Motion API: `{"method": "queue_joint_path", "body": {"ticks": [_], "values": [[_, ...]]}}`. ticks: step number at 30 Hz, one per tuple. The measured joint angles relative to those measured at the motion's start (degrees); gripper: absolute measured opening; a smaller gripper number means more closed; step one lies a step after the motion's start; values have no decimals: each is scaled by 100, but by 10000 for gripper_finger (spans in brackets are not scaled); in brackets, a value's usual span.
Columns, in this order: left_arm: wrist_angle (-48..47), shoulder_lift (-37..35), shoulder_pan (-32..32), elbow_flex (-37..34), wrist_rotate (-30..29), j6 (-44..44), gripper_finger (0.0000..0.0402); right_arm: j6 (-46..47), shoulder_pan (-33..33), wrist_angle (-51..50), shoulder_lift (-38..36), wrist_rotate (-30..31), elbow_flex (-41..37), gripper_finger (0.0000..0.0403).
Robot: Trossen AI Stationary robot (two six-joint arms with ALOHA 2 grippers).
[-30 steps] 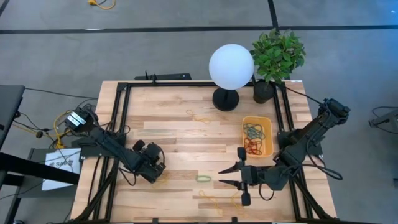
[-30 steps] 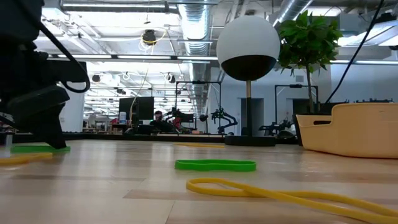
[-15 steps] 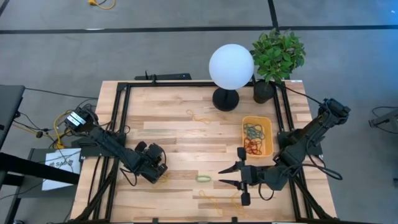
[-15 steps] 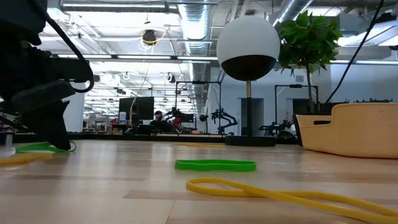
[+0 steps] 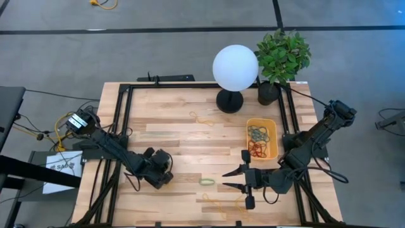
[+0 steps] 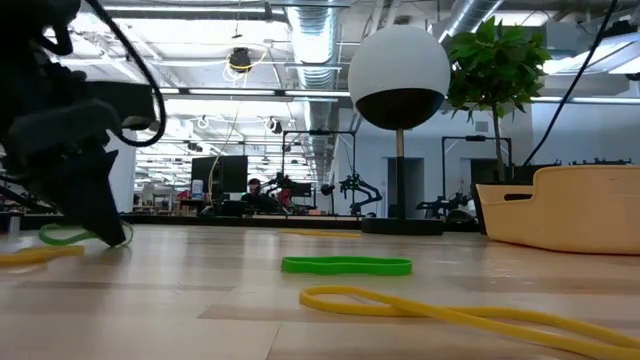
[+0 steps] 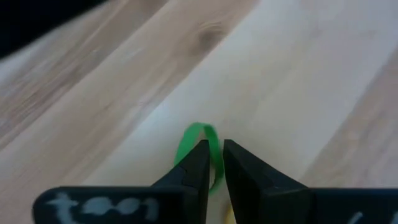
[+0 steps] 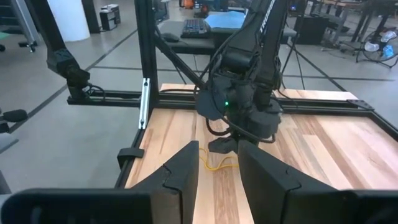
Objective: Pick and place items into bin
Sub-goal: Put the green rubber band into the bin
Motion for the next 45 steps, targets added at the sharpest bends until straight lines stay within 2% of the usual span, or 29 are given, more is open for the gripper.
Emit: {"method": "queue_joint_path", "body": {"ticks": [3, 12, 18, 25, 38, 45], "values": [[200, 0, 2, 2, -71, 242, 36, 36, 0, 0, 0, 0, 0, 107], [146, 0, 6, -2, -197, 254, 36, 98, 0, -2, 0, -2, 0, 107], [362, 0, 10, -4, -541, 566, 36, 98, 0, 0, 0, -2, 0, 107], [754, 0, 107, -7, -541, 1152, 4, 101, 0, 0, 0, -4, 0, 107], [669, 0, 187, -9, -369, 1277, 8, 101, 0, -2, 0, -4, 0, 107], [438, 0, 187, -11, -369, 1194, 36, 101, 0, -2, 0, -4, 0, 107]]}}
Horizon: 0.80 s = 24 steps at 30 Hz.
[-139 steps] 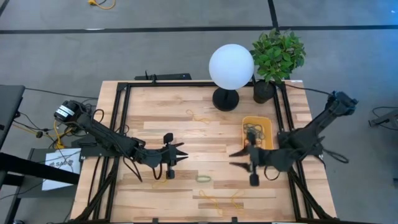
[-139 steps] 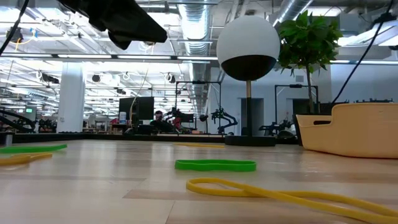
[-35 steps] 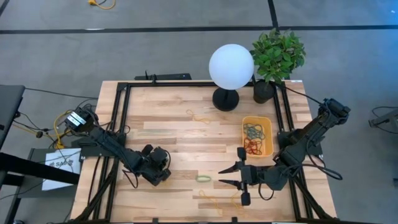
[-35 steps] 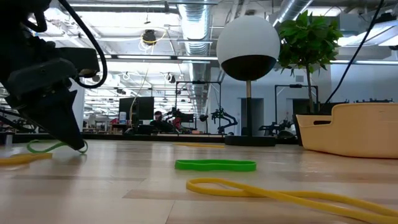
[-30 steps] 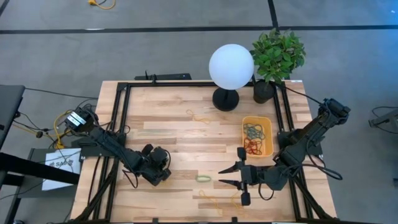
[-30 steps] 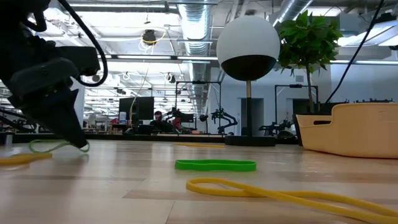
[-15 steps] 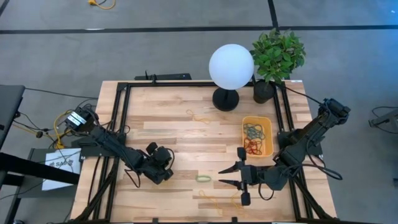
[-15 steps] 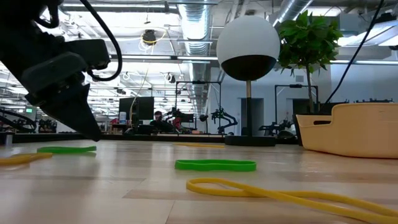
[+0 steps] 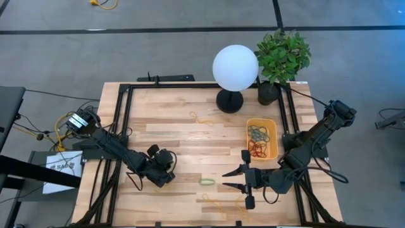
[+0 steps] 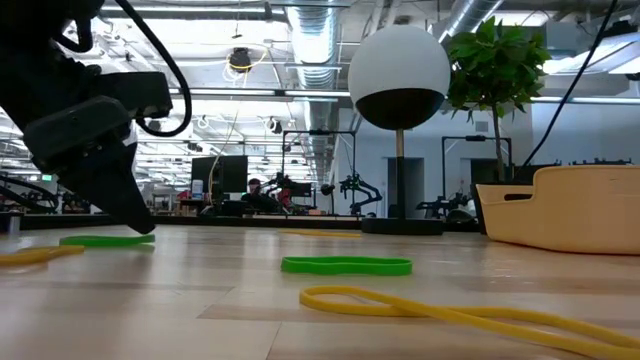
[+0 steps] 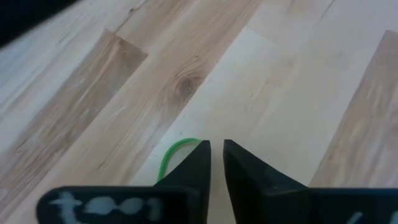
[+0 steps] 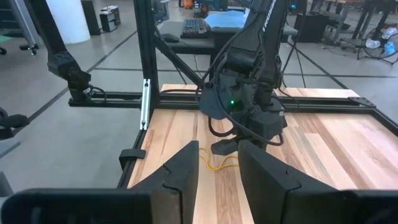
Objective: Pick and place items into bin
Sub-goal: Put the green rubber band into the bin
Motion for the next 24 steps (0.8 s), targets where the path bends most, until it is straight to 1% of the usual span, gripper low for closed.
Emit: {"method": "queue_joint_path", "body": {"ticks": [7, 12, 15, 20, 22, 24], "values": [[6, 52, 0, -6, -2, -101, 77, 0, -2, -1, 0, -2, 0, 107], [-50, 66, 49, -54, -20, -323, 97, 0, -1, 0, 0, 0, 0, 107], [-37, 68, 118, -55, -27, -466, 100, 0, 0, -2, 0, -2, 0, 107], [-35, 68, 246, -55, -157, -446, 100, 0, -2, 0, 0, -2, 0, 107], [-43, 70, 307, -55, -138, -431, 100, 1, -2, -1, 0, -1, 0, 107], [-42, 70, 363, -55, 8, -428, 100, 2, 0, -2, 0, -2, 0, 107]]}}
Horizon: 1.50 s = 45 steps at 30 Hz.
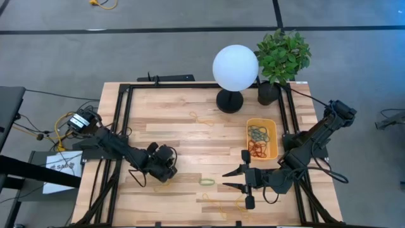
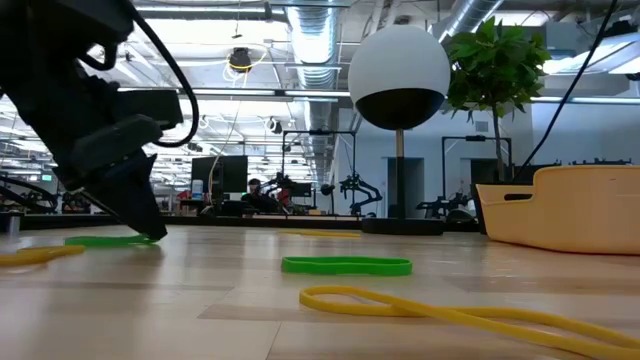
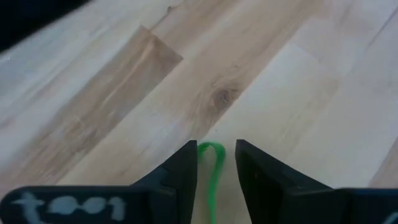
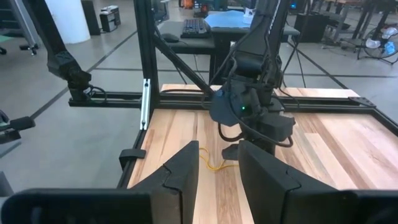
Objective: Pick and place items into bin
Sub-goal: Put the green rubber band into the bin
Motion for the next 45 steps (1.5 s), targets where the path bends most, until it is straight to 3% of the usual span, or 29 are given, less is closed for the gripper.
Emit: {"method": "queue_joint_path", "body": {"ticks": [5, 11, 16, 19, 23, 27, 31, 34, 38, 45], "values": [[15, 58, 17, 2, 190, 12, 100, 0, 0, 2, 0, 0, 0, 107], [37, 493, 0, 44, -211, 11, 99, -2, 0, 0, 0, 0, 0, 107], [109, 510, -36, 108, -526, 96, 53, -2, -2, 0, 0, 2, 0, 107], [57, 474, -30, 327, -678, 523, 10, -2, -42, -2, 0, 0, 0, 107], [104, 433, 122, 891, -1032, 1393, 5, -1, -89, -57, 0, 4, -2, 107], [596, 434, 539, 1544, -970, 2701, 1, -2, -122, -117, 0, 6, -2, 107], [1761, 475, 1005, 1987, -333, 4233, 0, 64, -13, -586, -139, 3, -7, 107], [2892, 490, 1372, 2026, 419, 4906, 0, 180, 202, -1042, -430, 17, -4, 107], [3856, 635, 1801, 2022, 1172, 5326, 0, 264, 501, -1567, -1023, 354, -8, 107], [5217, 1271, 2471, 2199, 2438, 5316, 0, 591, 665, -2608, -2383, 421, -105, 107]]}}
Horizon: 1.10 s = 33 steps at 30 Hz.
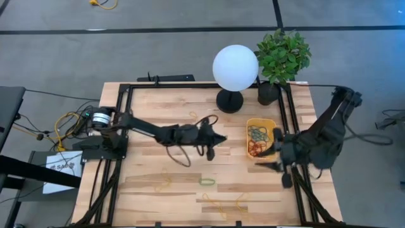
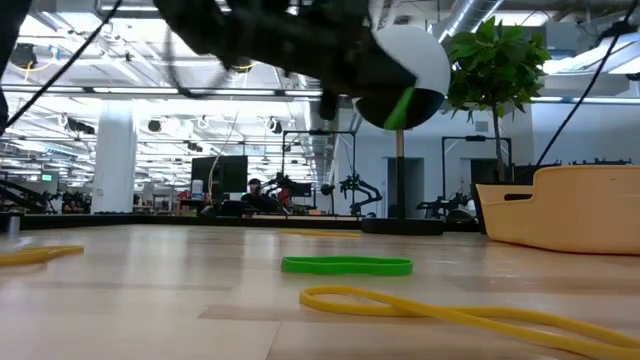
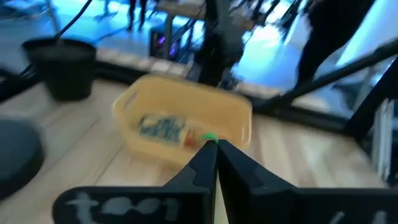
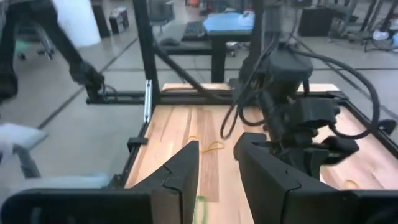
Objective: Pick and place items into bin
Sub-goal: Put the green rubber band into the bin
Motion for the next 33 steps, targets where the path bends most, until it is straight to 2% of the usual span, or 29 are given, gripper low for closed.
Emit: {"method": "queue_joint_path", "body": {"ticks": [3, 6, 11, 15, 17, 21, 24, 29, 33], "values": [[294, 481, 148, 453, 529, -16, 0, 4, -110, 118, -539, 85, -533, 107], [242, 1108, 178, 1177, 959, 127, 0, 5, -346, 762, -882, 75, -1347, 107], [-4, 2192, 199, 2708, 1155, 514, 0, 151, -554, 1986, -1356, 67, -2850, 107], [-970, 2994, 223, 3932, 1156, 767, 0, -94, -488, 3139, -1768, 206, -3841, 107], [-1430, 3353, 245, 4448, 1154, 779, 0, -533, -372, 3469, -2124, 406, -4120, 107], [-1553, 3998, 352, 5279, 1156, 674, 0, -1094, -137, 3613, -2919, 828, -4313, 107], [-1704, 4299, 441, 5679, 1156, 462, 0, -1190, -59, 3502, -3225, 867, -4530, 107], [-1811, 4363, 547, 5763, 1166, 432, 3, -1198, -80, 3513, -3432, 870, -4658, 107], [-1855, 4363, 562, 5763, 1779, 328, 23, -1142, -138, 3522, -3442, 868, -4669, 107]]}}
